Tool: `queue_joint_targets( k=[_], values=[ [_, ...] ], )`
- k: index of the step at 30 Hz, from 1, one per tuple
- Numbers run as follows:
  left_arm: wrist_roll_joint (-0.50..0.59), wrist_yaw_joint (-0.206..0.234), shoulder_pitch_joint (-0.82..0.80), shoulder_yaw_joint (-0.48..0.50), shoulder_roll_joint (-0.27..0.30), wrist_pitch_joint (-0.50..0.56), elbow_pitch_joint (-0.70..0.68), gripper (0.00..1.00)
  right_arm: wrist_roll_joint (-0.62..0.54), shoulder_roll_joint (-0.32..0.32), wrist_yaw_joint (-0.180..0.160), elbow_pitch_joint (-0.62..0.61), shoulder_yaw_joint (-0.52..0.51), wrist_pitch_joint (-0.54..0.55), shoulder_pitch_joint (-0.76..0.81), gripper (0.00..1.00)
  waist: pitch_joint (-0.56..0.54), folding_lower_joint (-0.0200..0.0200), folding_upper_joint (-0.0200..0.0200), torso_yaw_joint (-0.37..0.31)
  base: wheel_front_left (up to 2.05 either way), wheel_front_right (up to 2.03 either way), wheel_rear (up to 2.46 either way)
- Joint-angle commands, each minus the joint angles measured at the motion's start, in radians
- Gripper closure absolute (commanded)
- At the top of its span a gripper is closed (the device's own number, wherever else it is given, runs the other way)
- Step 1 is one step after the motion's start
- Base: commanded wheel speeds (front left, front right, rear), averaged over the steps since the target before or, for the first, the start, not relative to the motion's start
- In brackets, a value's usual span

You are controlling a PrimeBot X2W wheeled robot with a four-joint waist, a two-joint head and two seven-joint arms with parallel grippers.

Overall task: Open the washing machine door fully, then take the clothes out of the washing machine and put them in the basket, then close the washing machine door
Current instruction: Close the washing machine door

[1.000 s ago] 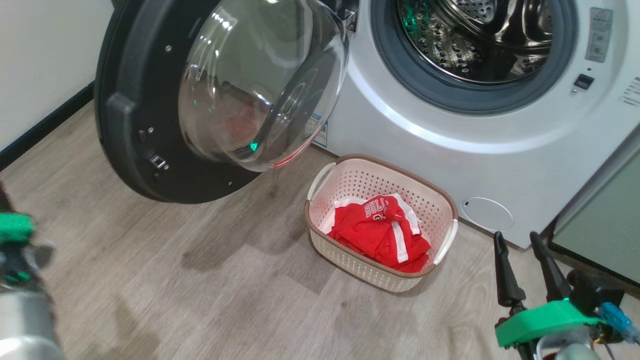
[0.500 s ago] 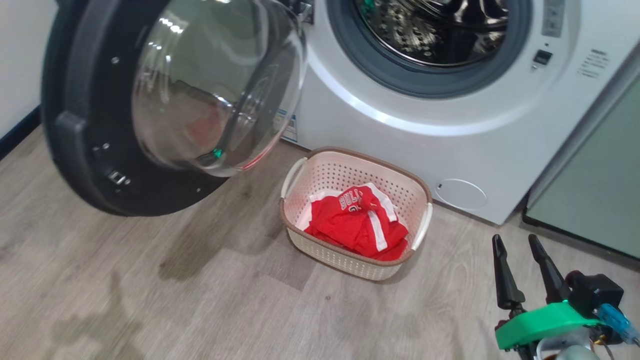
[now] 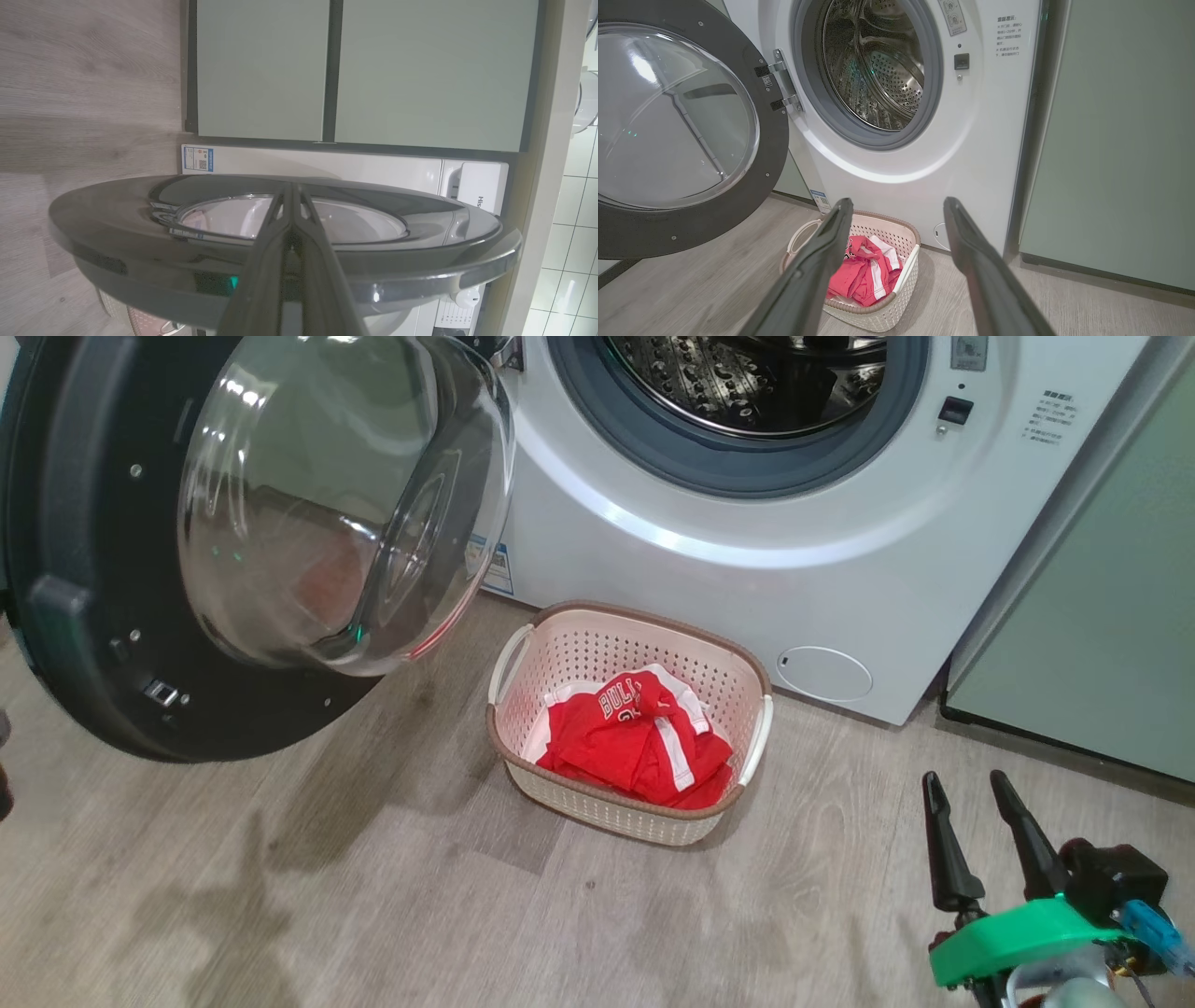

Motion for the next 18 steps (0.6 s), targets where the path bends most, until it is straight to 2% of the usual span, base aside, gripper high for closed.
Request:
queue_joint_targets(
  k=[1, 9, 18],
  values=[
    [0.002, -0.009, -0.025, -0.002, 0.045, 0.014, -0.031, 1.0, -0.002, -0.018, 0.007, -0.032, 0.017, -0.006, -0.023, 0.0, -0.001, 0.0, 0.0, 0.0, 0.0, 0.0, 0.0],
    [-0.018, -0.037, -0.035, -0.024, -0.025, 0.121, -0.041, 1.0, -0.007, -0.011, 0.007, -0.027, 0.01, -0.006, -0.014, 0.0, -0.012, 0.0, 0.0, 0.024, 0.0, 0.0, 0.0],
    [-0.015, -0.065, -0.01, -0.093, -0.148, 0.283, -0.094, 1.0, -0.007, -0.004, 0.007, -0.025, 0.007, -0.006, -0.004, 0.0, -0.033, 0.0, 0.0, 0.063, 0.0, 0.0, 0.0]
  ],
)
